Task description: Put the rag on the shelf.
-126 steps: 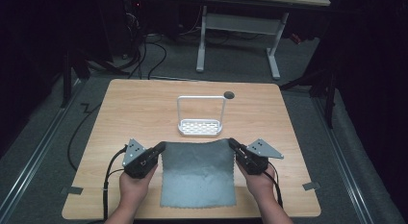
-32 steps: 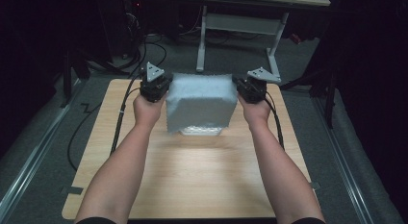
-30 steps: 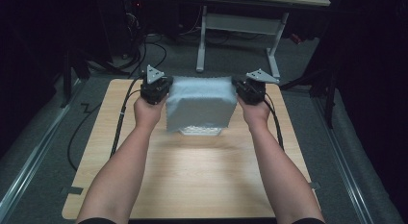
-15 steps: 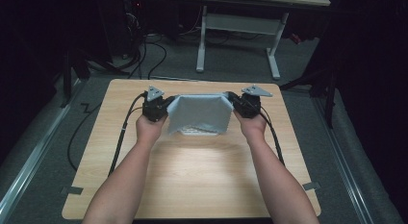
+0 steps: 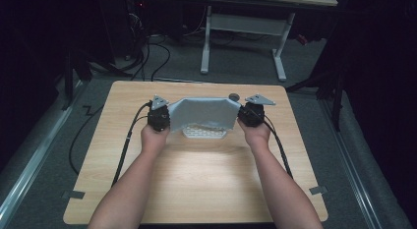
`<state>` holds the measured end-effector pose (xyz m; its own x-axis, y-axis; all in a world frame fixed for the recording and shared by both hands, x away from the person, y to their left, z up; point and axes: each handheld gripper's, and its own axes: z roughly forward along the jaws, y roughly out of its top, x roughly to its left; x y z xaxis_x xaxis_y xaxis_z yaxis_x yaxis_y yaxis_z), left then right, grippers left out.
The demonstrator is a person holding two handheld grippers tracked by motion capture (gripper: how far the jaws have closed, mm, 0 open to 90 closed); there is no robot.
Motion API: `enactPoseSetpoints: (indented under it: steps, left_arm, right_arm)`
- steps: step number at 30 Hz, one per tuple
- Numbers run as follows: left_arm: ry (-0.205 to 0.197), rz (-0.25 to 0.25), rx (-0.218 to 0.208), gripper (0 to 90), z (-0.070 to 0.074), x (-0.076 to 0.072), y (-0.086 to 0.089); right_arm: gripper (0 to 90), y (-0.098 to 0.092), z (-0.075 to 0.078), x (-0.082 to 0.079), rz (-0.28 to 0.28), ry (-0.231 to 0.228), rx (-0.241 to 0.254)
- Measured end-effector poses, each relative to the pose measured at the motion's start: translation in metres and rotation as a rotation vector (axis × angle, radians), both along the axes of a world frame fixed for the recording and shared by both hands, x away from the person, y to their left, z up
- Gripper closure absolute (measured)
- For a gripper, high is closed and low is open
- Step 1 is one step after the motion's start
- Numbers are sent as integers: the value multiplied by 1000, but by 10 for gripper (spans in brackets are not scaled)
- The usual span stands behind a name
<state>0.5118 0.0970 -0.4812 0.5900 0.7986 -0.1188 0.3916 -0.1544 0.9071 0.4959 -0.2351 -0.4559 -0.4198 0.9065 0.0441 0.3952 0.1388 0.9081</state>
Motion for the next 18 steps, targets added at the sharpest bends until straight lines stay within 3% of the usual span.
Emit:
enactPoseSetpoints:
  steps: [6,18]
  left_arm:
    - [12,-1,6,896,-5,-2,1]
    - [23,10,-6,861,-7,-6,5]
  right_arm:
    - [886,-1,-10,-1,-7,30,4]
    - [866,2,-13,-2,-12,28,-10]
